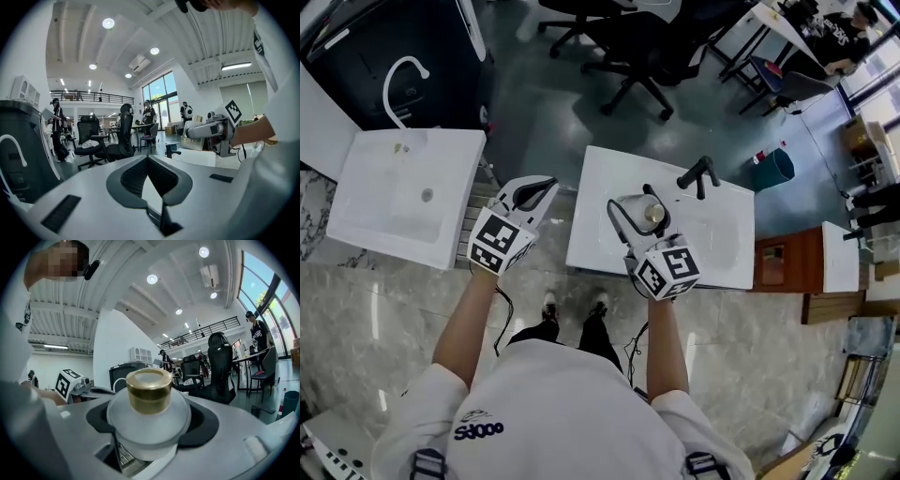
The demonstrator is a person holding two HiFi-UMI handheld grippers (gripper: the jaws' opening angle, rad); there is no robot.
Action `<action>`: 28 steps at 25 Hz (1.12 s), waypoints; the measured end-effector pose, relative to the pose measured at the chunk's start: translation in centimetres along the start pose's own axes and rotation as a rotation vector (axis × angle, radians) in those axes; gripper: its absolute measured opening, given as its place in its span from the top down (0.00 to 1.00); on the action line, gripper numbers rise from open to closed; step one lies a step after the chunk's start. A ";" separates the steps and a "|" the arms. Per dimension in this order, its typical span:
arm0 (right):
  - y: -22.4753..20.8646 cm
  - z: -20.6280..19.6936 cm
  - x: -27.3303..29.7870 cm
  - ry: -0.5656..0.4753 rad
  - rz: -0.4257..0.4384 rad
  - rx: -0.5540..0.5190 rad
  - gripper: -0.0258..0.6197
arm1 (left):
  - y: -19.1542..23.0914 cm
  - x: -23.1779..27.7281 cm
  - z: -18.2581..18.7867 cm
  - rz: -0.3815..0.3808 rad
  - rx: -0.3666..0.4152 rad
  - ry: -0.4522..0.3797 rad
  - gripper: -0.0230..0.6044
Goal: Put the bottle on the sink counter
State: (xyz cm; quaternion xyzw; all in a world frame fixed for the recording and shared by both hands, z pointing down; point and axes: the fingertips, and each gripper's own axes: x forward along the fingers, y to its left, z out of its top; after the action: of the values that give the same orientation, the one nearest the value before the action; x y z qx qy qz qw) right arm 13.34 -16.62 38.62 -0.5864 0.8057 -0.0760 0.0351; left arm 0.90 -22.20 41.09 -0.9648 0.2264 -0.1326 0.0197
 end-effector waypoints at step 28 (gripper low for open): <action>-4.7 -18.2 10.4 0.270 0.127 -0.031 0.42 | 2.3 3.8 -12.7 0.162 -0.154 0.199 0.96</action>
State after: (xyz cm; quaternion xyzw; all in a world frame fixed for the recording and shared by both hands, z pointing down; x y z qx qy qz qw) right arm 11.86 -26.48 57.63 -0.5190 0.8397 -0.1391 -0.0780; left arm -0.23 -25.68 54.00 -0.9242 0.3136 -0.2079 -0.0662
